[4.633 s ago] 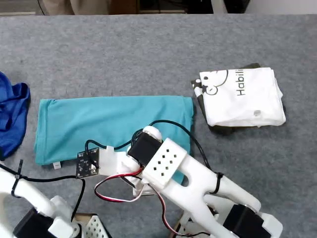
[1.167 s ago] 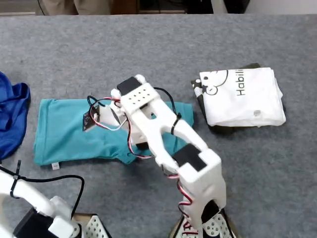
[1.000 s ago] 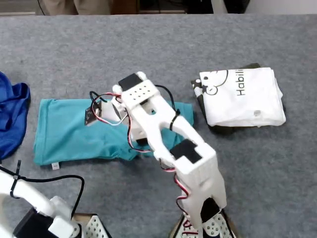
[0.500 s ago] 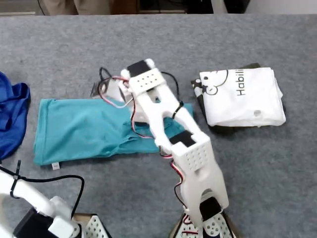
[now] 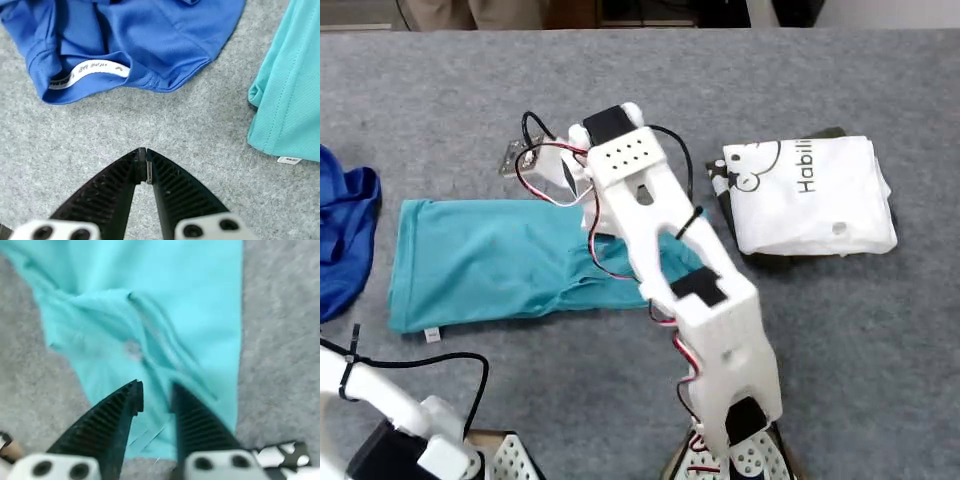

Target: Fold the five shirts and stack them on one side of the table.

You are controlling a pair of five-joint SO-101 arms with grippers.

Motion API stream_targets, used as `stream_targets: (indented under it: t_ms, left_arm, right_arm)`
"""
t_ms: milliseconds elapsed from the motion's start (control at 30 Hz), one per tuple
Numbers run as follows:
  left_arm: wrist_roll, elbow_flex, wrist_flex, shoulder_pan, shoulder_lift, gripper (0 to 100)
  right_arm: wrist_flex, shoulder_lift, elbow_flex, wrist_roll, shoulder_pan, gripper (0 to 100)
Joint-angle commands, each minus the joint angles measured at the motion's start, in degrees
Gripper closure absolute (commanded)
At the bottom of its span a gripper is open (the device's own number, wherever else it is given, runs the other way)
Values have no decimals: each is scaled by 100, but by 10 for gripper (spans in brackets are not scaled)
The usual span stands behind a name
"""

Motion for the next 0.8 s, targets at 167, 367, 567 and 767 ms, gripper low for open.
stream_targets:
  t_ms: [167,367,567,767]
  left_arm:
    - [-53,-264,-9,-44,-180,980]
    - [-35,-237,0,-62,-180,980]
    - [-26,-237,18,-70,-180,980]
    - [-26,-237,35,-88,-189,980]
  right_arm:
    - [-35,-2167,2369,79,-488,986]
    - [-1407,-2510,3714,35,-699,986]
    - [-2699,-2229,4101,-378,-681,986]
    - [-3297,-1552,3697,-457,-620,986]
